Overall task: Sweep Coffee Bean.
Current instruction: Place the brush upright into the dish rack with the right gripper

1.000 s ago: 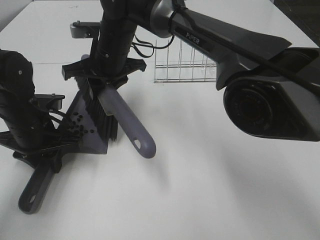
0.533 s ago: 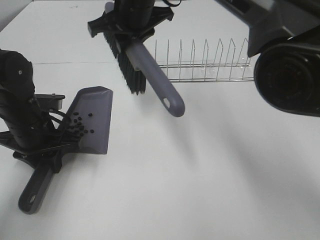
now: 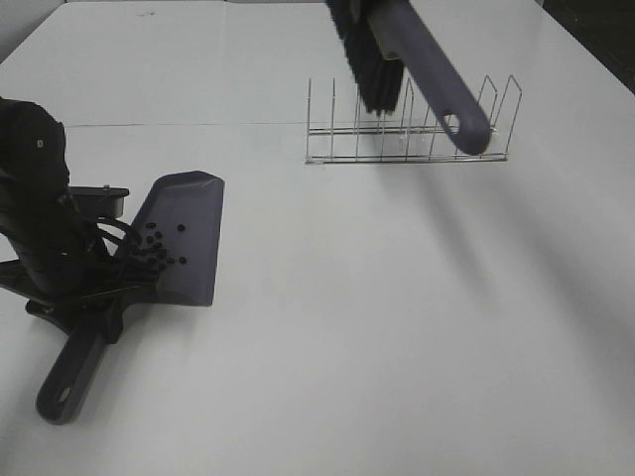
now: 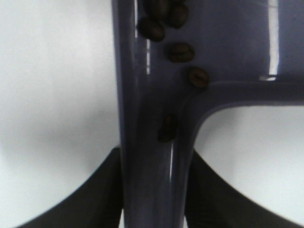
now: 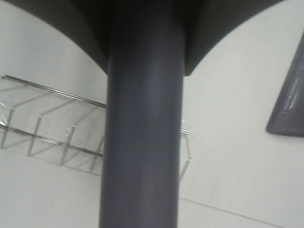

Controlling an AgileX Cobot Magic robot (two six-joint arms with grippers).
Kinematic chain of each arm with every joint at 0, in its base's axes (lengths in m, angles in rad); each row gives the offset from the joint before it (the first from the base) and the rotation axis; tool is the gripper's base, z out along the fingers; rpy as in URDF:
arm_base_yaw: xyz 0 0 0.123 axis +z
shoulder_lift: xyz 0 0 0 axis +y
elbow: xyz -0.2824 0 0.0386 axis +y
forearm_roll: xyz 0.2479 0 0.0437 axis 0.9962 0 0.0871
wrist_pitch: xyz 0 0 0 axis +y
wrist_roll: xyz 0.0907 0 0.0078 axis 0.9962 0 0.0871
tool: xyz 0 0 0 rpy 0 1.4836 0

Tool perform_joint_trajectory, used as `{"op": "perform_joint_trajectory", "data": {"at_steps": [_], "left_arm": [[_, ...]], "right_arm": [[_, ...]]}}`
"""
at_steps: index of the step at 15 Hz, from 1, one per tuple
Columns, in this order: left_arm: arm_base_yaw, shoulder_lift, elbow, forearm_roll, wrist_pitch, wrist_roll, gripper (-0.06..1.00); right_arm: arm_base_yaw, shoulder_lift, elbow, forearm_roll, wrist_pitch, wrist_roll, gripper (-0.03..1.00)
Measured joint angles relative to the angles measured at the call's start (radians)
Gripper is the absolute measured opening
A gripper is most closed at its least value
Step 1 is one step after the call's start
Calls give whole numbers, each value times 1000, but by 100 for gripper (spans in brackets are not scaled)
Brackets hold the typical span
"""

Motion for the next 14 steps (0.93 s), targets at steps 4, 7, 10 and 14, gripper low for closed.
{"op": "perform_joint_trajectory", "data": {"at_steps": [4,7,10,14], "left_arm": [[0,0,0,0,0,0,32],[0,0,0,0,1,0,32],[0,0,0,0,1,0,32],[0,0,0,0,1,0,32]], "right_arm": [[-143,-86,154,-35,0,0,27],[-254,-113,238,-35,2,0,27],[-306,-118,364,30,0,-44,27],[-304,-118,506,45,-1,-51,27]]}}
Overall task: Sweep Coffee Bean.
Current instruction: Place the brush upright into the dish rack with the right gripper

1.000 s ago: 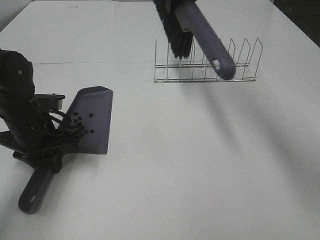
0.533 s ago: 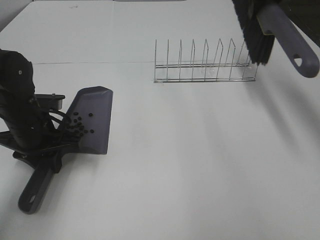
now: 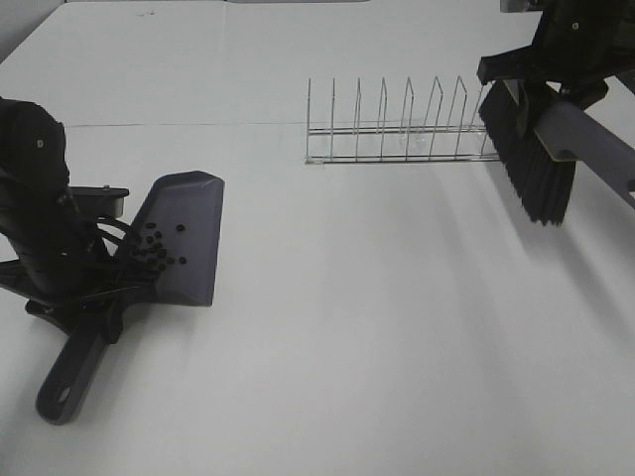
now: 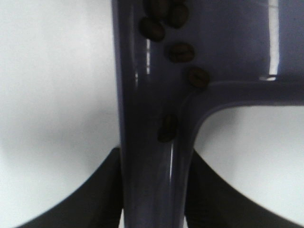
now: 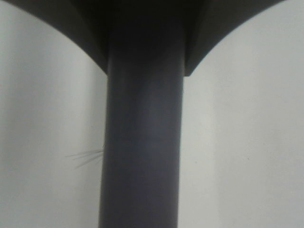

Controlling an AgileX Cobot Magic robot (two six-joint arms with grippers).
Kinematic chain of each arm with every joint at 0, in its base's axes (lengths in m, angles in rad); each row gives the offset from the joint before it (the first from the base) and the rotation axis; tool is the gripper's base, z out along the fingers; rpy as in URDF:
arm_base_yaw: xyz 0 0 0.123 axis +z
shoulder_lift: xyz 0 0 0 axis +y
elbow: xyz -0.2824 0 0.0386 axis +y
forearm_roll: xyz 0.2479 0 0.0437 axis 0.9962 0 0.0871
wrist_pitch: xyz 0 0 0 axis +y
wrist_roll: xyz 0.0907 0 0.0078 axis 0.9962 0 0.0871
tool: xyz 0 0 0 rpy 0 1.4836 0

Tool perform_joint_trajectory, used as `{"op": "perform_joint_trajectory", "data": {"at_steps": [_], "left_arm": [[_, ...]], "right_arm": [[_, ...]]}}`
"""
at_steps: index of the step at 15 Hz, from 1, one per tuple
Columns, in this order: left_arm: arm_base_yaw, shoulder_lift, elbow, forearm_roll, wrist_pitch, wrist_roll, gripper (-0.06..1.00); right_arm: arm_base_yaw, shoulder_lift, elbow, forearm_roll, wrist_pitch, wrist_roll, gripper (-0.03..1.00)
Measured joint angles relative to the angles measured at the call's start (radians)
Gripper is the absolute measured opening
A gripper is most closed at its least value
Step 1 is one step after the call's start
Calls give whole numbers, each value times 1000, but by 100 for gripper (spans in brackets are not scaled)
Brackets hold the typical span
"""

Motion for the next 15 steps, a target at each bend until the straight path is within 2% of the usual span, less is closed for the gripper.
{"op": "perform_joint_trajectory", "data": {"at_steps": [4,13,15], "left_arm": [[0,0,0,0,0,0,32],[0,0,0,0,0,0,32],[0,0,0,0,0,0,32]], "right_arm": [[0,14,26,-6,-7,0,27],[0,102,25,-5,-176,-36,27],[0,134,5,-26,-180,-42,27]]}}
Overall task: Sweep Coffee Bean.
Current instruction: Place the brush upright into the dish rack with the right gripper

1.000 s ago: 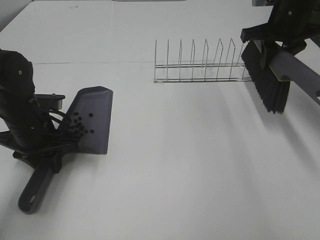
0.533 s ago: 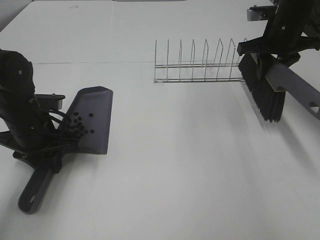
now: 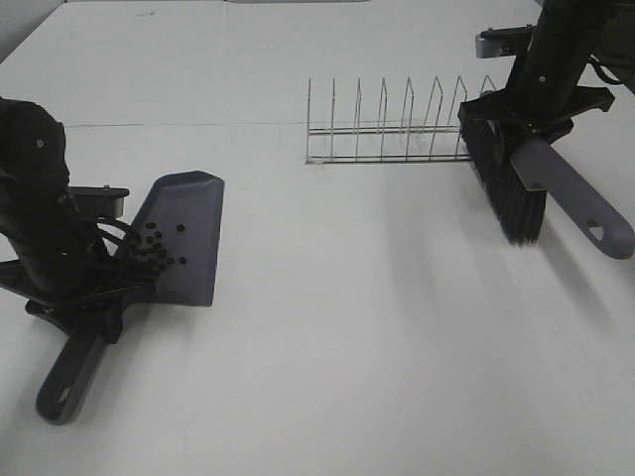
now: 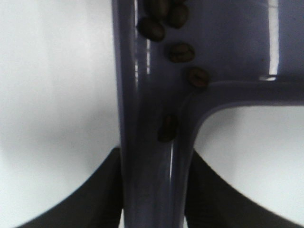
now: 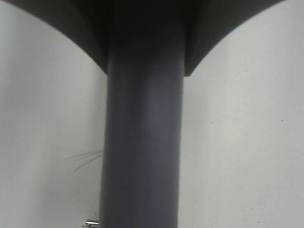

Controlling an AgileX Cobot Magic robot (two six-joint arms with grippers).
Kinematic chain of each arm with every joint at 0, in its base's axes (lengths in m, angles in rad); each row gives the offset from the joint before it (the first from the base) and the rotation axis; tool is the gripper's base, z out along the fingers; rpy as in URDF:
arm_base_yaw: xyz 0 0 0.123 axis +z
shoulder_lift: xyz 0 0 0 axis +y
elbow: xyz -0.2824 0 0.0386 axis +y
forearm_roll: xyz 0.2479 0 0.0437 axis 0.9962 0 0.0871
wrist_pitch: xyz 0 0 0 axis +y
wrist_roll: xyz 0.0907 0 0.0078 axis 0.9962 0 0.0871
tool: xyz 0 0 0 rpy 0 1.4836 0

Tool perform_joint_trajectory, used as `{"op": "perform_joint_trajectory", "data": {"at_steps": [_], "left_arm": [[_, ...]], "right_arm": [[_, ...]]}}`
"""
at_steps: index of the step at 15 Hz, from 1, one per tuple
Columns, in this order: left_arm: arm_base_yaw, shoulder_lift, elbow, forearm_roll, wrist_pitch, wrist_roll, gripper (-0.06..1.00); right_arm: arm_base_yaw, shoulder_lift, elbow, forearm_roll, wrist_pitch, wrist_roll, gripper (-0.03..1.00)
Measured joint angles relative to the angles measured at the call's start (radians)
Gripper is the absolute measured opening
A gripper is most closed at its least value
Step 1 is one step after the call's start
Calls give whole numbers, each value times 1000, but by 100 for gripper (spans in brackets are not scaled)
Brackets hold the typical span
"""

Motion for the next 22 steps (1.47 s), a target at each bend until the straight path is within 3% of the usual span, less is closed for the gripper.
{"op": "perform_joint_trajectory", "data": {"at_steps": [4,12,20,22], "left_arm": [[0,0,0,0,0,0,32],[0,0,0,0,1,0,32],[0,0,0,0,1,0,32],[0,0,0,0,1,0,32]], "right_arm": [[0,43,-58,-18,0,-3,27],[0,190,-336,-17,2,-4,27],[0,202,-342,-17,-42,3,28],[0,202,-342,-18,-52,31,58]]}}
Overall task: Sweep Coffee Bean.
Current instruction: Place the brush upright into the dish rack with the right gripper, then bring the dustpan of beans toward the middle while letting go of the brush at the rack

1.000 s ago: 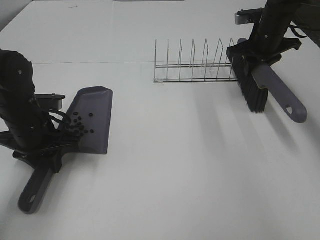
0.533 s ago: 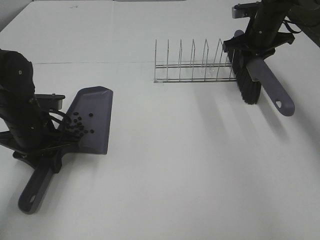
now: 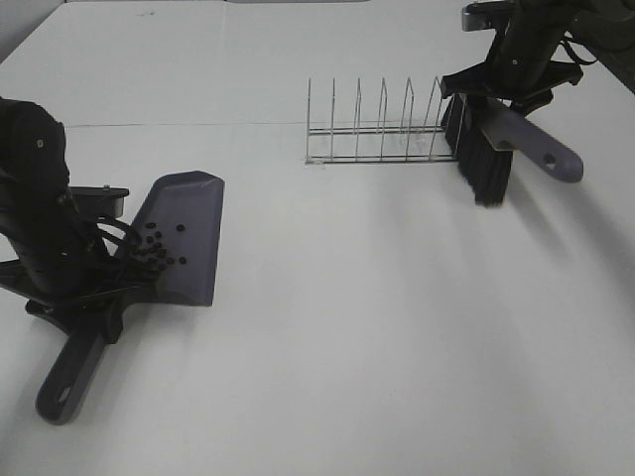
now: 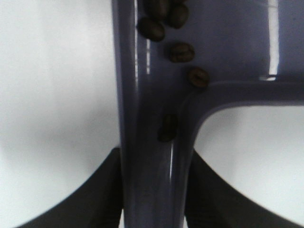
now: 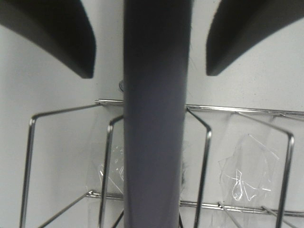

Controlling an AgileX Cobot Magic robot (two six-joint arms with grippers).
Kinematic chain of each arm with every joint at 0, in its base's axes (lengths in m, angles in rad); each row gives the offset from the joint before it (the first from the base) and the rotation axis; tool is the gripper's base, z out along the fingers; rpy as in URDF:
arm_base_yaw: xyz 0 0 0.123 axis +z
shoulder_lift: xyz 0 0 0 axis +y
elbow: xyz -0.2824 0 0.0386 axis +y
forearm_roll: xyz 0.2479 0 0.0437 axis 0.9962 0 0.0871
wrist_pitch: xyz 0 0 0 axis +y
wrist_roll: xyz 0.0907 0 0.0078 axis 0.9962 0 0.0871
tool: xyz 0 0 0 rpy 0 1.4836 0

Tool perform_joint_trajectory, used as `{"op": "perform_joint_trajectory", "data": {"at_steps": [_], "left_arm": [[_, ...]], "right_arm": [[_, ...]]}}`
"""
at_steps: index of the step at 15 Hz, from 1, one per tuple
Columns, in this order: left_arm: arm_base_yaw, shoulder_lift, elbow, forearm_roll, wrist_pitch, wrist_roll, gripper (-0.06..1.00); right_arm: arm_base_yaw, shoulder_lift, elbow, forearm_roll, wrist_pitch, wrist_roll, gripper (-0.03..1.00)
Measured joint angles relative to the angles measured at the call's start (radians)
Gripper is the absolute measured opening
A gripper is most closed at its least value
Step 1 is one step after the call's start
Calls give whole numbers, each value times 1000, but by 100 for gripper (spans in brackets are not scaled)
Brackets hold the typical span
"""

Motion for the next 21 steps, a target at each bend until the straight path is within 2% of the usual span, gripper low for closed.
{"op": "perform_joint_trajectory", "data": {"at_steps": [1,2,4,9,12,14,20,21], "left_arm": [[0,0,0,0,0,0,32],[0,0,0,0,0,0,32],[0,-13,0,0,-5,2,32],[-1,-37,5,-60,-51,3,32],[-46,-37,-14,-78,-70,21,32],[-82,-37,-22,-85,-78,16,32],[-87,-19,-28,-112,-73,7,32],[-87,-19,-28,-131,-73,7,36]], "right_arm": [[0,0,0,0,-1,10,69],[0,0,0,0,-2,11,75],[0,-2,0,0,-2,11,78],[0,-76,0,0,11,18,79],[0,-108,-5,1,14,19,79],[0,-124,-5,18,32,19,79],[0,-135,-5,22,118,20,79],[0,-135,-5,22,138,20,79]]}}
